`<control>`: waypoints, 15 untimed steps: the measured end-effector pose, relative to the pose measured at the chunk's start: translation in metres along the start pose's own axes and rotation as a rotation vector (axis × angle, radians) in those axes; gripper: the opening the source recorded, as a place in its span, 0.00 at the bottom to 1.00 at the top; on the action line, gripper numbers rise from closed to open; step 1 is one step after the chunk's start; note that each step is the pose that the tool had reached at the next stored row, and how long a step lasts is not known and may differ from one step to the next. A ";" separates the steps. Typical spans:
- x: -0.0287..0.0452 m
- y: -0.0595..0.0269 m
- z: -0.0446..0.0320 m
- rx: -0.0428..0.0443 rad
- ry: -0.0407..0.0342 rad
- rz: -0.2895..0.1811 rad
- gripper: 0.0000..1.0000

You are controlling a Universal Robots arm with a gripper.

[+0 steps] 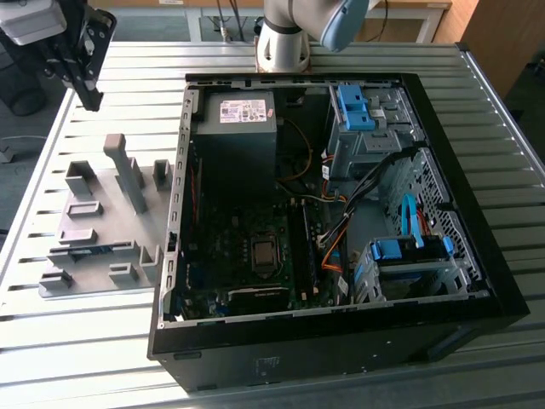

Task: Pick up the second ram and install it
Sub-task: 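Reach for the second ram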

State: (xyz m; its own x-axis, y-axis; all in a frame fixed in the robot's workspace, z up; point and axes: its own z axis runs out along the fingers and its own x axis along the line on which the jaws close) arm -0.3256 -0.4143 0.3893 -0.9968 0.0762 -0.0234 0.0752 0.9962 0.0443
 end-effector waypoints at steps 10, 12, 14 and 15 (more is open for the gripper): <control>0.0292 -0.0194 0.0014 0.0000 0.0005 0.000 0.10; 0.0332 -0.0226 0.0016 0.0001 0.0010 0.000 0.10; 0.0357 -0.0241 0.0018 0.0001 0.0015 0.000 0.10; 0.0361 -0.0245 0.0019 0.0001 0.0015 0.000 0.10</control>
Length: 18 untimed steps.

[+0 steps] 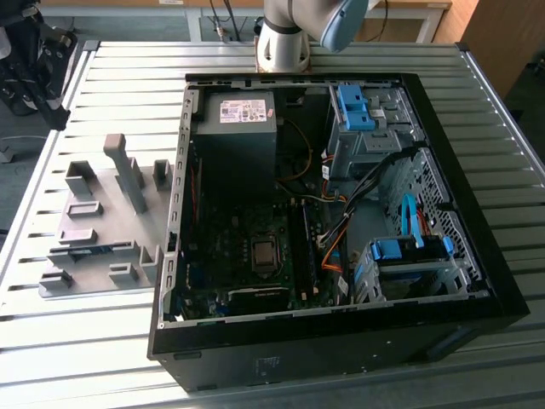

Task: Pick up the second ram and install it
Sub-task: 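Reach for the second ram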

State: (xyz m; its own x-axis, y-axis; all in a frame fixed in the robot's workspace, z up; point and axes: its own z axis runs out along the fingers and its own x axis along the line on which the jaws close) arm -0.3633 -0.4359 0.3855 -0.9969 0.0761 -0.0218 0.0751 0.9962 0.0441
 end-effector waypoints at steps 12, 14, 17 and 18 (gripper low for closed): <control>0.0070 -0.0095 0.0025 0.0025 0.0112 0.001 0.10; 0.0074 -0.0108 0.0039 0.0036 0.0254 0.001 0.10; 0.0078 -0.0129 0.0055 0.0053 0.0391 0.002 0.10; 0.0081 -0.0142 0.0057 0.0060 0.0396 0.002 0.10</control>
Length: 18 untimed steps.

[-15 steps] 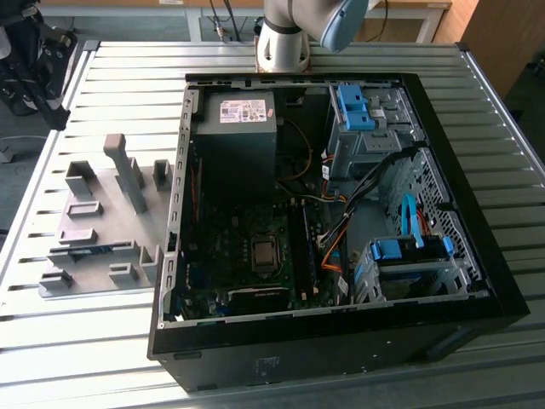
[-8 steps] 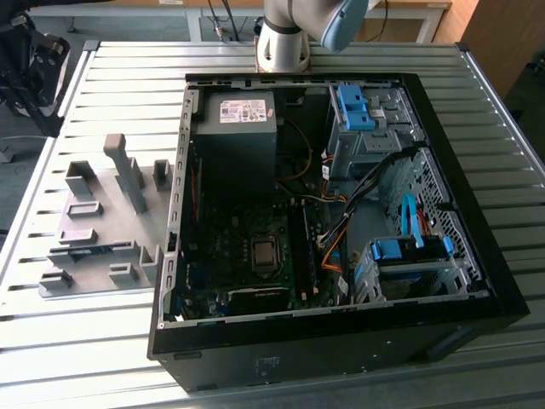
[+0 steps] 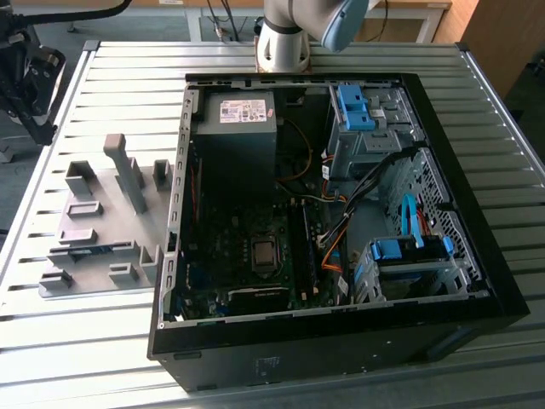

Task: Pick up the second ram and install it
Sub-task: 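Reach for the second ram, then pick up the second ram and move it above second insertion slot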

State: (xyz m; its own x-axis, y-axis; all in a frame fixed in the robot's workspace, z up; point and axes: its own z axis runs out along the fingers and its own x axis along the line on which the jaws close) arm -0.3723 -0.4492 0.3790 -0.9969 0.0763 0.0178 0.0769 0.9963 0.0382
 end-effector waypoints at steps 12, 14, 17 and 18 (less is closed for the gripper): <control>0.0014 -0.0095 0.0014 0.0005 0.0010 -0.002 0.10; 0.0014 -0.0096 0.0014 0.0005 0.0010 -0.002 0.10; 0.0014 -0.0100 0.0014 0.0005 0.0010 -0.002 0.10; 0.0014 -0.0100 0.0014 0.0005 0.0009 -0.002 0.10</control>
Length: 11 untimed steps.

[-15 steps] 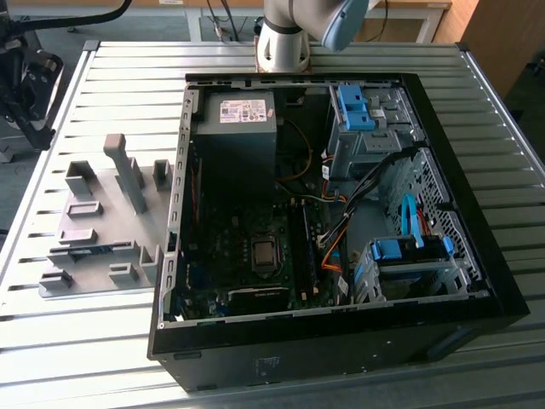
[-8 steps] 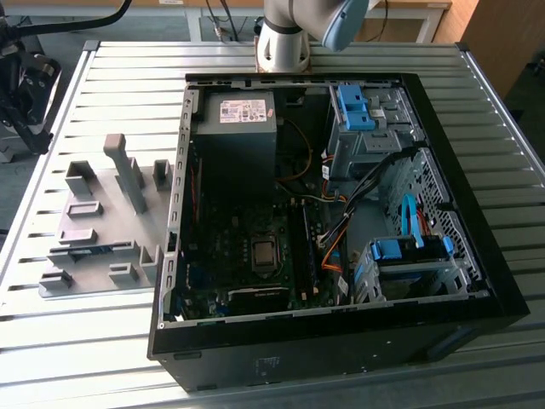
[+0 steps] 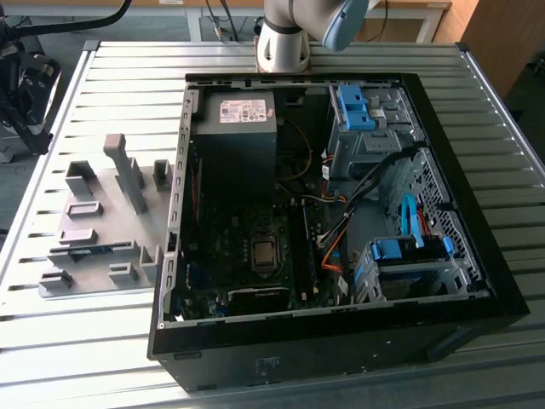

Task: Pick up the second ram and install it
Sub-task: 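Pick up the second ram and move it above second insertion slot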

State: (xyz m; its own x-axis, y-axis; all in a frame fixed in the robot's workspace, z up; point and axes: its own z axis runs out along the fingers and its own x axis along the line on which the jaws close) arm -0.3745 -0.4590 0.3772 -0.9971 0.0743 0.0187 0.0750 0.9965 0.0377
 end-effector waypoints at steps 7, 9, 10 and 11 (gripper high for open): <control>0.0005 -0.0003 0.0000 0.0003 0.0007 -0.018 0.10; 0.0006 -0.0002 0.0000 0.0005 0.0009 -0.024 0.10; 0.0005 -0.0002 0.0000 0.0005 0.0010 -0.025 0.10; 0.0005 -0.0002 0.0000 0.0006 0.0010 -0.026 0.10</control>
State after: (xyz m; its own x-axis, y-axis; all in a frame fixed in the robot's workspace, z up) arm -0.3751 -0.4591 0.3772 -0.9987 0.0484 0.0188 0.0491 0.9981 0.0377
